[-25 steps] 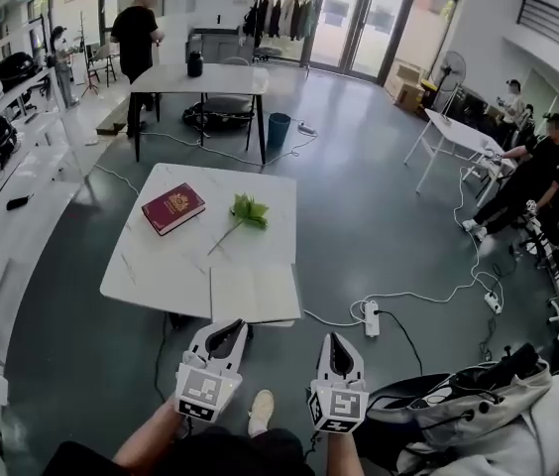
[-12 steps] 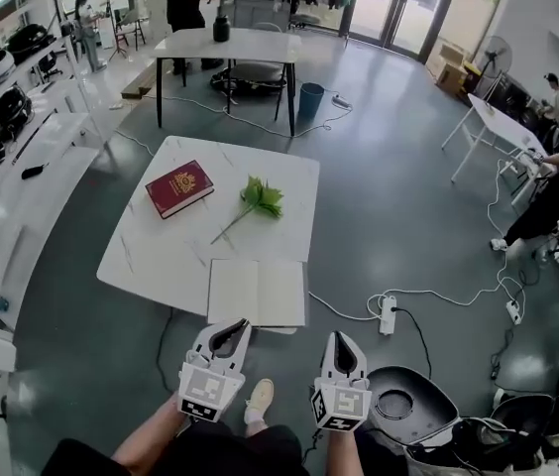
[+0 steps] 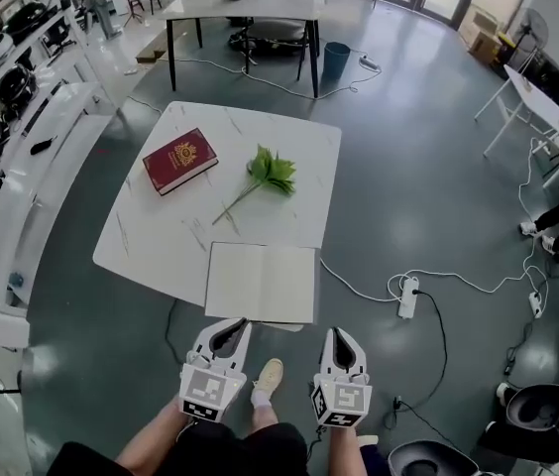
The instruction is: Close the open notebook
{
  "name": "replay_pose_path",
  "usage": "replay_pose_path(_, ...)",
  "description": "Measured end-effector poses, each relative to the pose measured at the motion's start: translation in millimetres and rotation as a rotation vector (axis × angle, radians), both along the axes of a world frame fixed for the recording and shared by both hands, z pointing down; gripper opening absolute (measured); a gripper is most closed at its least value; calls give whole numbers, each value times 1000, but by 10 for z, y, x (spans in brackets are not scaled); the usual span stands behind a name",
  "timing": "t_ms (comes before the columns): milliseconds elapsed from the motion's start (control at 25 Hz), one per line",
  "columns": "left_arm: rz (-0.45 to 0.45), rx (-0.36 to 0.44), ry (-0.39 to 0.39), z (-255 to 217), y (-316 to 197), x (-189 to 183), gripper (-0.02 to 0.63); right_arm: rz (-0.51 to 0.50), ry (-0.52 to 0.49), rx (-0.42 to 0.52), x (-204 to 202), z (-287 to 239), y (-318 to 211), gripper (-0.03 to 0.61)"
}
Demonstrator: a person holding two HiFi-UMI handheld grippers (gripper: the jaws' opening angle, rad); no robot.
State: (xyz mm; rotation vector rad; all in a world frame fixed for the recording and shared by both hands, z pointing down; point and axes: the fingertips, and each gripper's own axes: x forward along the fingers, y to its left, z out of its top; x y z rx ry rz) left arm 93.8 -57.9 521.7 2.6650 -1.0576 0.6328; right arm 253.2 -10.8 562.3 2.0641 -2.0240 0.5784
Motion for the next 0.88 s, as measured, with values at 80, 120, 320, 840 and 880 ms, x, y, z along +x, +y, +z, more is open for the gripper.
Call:
replay_pose_path(80, -7, -22, -11, 165, -59, 35, 31, -12, -12, -24, 17, 177, -75, 14)
replay_pose_path(120, -11, -33, -16, 245, -87, 50, 31, -20, -18, -37, 22, 265, -111, 14)
replay_pose_path(320, -37, -87, -39, 560, -209, 79, 31, -58, -73, -95, 23, 617, -261, 14)
replay_pose_path(840, -75, -149, -72, 887, -381, 104, 31, -122, -321, -232, -46, 1329, -527, 250)
replay_pose_path(880, -77, -154, -75, 918, -389, 108, 31, -124, -329, -244, -46, 1393, -540, 256)
